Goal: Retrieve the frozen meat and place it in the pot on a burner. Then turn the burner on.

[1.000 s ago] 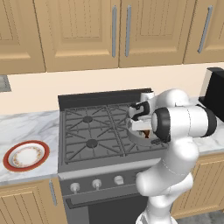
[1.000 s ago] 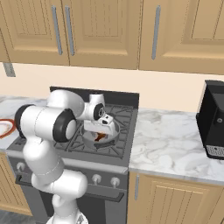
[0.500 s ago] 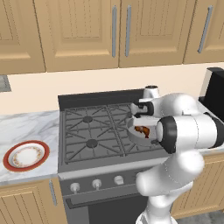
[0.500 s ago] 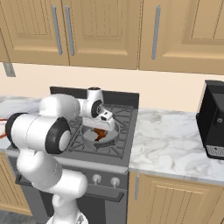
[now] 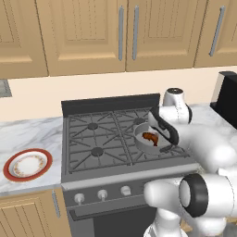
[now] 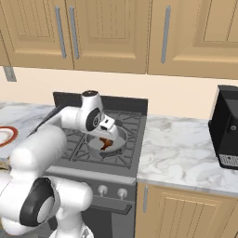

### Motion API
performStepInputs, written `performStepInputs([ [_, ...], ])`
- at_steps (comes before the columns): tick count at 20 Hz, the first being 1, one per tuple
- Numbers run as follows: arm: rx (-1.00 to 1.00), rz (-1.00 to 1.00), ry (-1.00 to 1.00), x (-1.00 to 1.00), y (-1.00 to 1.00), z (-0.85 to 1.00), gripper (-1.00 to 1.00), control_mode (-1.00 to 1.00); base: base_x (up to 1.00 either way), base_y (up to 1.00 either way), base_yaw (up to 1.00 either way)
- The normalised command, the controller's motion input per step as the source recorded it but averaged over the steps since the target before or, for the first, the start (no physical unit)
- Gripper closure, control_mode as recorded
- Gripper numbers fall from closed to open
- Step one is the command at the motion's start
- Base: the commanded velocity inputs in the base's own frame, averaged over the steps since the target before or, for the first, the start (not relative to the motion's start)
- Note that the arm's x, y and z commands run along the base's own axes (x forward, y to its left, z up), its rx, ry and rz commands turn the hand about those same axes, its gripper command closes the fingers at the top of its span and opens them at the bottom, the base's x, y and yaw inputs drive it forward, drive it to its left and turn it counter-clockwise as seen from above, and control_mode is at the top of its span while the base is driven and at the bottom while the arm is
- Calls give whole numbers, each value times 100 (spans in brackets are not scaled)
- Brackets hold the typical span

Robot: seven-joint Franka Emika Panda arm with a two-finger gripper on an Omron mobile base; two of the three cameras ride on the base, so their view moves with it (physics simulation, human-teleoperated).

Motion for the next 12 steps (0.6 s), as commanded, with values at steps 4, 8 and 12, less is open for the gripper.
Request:
performStepInputs([
  [4,0,0,-2,-93,-17,28,-100,-100,0,0,0],
  [8,0,0,-9,-100,-20,27,-100,-100,0,0,0],
  [12,-1,0,-15,-100,-10,17,-100,-100,0,0,0],
])
